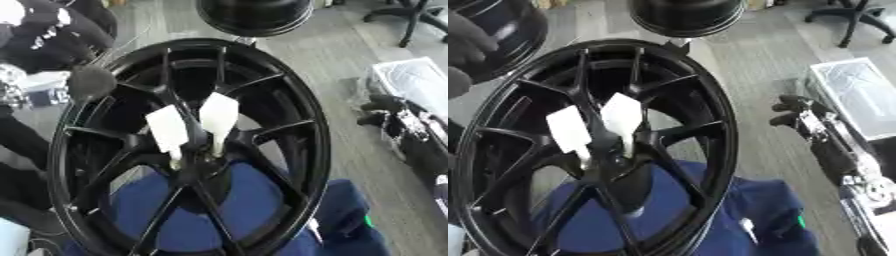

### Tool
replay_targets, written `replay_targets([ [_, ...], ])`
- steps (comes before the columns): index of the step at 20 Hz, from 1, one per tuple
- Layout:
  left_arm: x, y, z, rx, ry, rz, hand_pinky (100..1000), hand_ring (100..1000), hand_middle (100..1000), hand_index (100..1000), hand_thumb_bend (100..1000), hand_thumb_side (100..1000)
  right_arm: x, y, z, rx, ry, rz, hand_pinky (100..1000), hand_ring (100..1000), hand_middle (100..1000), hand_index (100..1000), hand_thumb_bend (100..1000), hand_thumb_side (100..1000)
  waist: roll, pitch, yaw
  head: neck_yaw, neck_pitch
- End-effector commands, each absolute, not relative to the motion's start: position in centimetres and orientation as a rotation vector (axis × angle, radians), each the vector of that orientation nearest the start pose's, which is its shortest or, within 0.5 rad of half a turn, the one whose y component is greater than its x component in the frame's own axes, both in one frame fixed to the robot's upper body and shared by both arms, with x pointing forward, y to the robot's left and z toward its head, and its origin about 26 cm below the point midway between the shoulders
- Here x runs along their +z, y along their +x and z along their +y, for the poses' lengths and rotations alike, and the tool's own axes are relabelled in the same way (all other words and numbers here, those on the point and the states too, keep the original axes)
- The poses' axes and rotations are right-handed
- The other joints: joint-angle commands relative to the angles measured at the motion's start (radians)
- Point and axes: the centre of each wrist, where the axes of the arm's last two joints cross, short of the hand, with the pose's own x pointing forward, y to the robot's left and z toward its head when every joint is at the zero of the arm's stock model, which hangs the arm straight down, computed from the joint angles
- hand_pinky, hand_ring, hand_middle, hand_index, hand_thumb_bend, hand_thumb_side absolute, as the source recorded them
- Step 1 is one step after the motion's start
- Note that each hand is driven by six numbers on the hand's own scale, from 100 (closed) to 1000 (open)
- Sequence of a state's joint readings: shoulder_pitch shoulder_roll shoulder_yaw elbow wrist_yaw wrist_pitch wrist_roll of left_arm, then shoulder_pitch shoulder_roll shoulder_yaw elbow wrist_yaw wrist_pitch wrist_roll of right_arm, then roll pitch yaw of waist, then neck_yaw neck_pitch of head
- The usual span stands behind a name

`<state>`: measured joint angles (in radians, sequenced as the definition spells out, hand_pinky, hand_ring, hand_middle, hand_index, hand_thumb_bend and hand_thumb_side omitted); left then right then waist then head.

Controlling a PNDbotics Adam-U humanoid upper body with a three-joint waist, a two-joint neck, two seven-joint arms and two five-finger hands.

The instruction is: Pull the pin out of the wheel hub.

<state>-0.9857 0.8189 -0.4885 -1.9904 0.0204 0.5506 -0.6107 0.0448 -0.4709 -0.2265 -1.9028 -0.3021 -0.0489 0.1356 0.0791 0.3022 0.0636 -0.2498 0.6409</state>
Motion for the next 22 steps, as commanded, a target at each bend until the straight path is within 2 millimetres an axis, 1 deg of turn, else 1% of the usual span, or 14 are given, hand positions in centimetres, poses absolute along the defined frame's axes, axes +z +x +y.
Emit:
replay_targets([
  [1,35.2,28.7,17.2,-1.635,0.307,-1.553,874,844,822,865,497,683,13.7,25.2,-38.0,0.271,-0.181,-1.955,886,681,708,808,100,716,-0.004,-0.025,0.000,-0.011,-0.001],
  [3,34.7,28.7,16.9,-1.637,0.311,-1.514,882,847,817,866,526,647,13.7,25.2,-38.0,0.271,-0.180,-1.955,886,681,708,808,100,716,-0.004,-0.024,0.000,-0.017,-0.002],
  [7,34.0,28.7,16.1,-1.641,0.326,-1.452,888,848,810,878,573,535,13.7,25.2,-38.0,0.272,-0.180,-1.956,886,681,708,808,100,716,-0.004,-0.023,-0.001,-0.023,-0.003],
  [9,33.8,28.6,15.5,-1.650,0.325,-1.435,893,850,801,877,588,454,13.7,25.2,-38.0,0.273,-0.179,-1.956,886,681,708,808,100,717,-0.005,-0.023,-0.001,-0.025,-0.003],
  [10,33.8,28.6,15.2,-1.651,0.326,-1.431,896,852,799,879,588,393,13.7,25.2,-38.0,0.273,-0.179,-1.955,886,681,708,808,100,718,-0.005,-0.023,-0.001,-0.026,-0.003],
  [11,33.8,28.5,15.0,-1.649,0.327,-1.430,895,852,796,880,590,365,13.7,25.2,-38.0,0.274,-0.180,-1.954,886,681,708,808,100,718,-0.005,-0.023,-0.001,-0.027,-0.002],
  [12,33.8,28.5,14.7,-1.646,0.328,-1.431,896,852,792,880,590,309,13.7,25.2,-38.0,0.273,-0.180,-1.954,886,681,708,808,100,718,-0.004,-0.023,-0.001,-0.027,-0.002],
  [13,33.8,28.4,14.5,-1.642,0.330,-1.431,897,853,788,879,599,292,13.6,25.2,-38.0,0.274,-0.180,-1.953,886,681,708,808,100,719,-0.004,-0.023,-0.001,-0.027,-0.002],
  [17,33.7,28.2,13.6,-1.632,0.325,-1.430,891,848,770,860,637,297,13.6,25.2,-37.9,0.276,-0.181,-1.950,886,681,708,808,100,718,-0.003,-0.025,0.000,-0.027,0.001],
  [20,33.6,28.3,12.9,-1.623,0.324,-1.427,889,847,764,850,664,348,13.6,25.2,-37.9,0.276,-0.179,-1.949,886,680,708,808,100,718,-0.003,-0.025,0.000,-0.025,0.003],
  [22,33.3,28.8,12.4,-1.611,0.327,-1.419,888,846,762,846,668,367,13.6,25.2,-37.9,0.278,-0.179,-1.948,886,680,708,808,100,719,-0.003,-0.026,0.000,-0.023,0.005],
])
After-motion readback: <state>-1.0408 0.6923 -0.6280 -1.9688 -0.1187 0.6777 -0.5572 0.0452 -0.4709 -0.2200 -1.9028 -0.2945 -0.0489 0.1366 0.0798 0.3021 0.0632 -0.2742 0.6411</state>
